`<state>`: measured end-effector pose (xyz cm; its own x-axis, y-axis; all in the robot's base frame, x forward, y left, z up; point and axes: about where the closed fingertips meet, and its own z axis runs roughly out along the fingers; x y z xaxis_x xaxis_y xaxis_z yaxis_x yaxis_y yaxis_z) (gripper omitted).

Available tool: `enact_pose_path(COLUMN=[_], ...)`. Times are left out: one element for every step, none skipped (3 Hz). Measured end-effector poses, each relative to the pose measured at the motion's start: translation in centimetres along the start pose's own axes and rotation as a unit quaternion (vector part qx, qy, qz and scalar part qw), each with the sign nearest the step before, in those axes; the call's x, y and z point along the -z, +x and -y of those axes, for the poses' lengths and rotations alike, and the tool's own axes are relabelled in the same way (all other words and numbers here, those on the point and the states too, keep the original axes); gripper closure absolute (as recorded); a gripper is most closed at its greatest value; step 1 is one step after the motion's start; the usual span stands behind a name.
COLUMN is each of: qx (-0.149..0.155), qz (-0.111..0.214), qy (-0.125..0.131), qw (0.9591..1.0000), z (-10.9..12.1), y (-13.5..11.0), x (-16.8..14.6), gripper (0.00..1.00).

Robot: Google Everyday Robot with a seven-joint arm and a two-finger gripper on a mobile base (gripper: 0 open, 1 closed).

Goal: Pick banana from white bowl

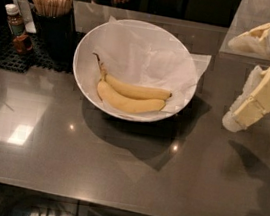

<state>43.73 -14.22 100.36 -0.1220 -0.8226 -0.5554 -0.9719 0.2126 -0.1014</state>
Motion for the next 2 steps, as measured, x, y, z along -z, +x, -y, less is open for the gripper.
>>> enact_pose_path(qx=[0.032,0.059], qz=[0.026,0.059], qy=[-0.016,-0.029], qw=[0.9990,0.9961], z=[0.5,1.3], y=[-2.4,-5.0], x=[-1.6,-3.3], gripper=[0.00,0.00])
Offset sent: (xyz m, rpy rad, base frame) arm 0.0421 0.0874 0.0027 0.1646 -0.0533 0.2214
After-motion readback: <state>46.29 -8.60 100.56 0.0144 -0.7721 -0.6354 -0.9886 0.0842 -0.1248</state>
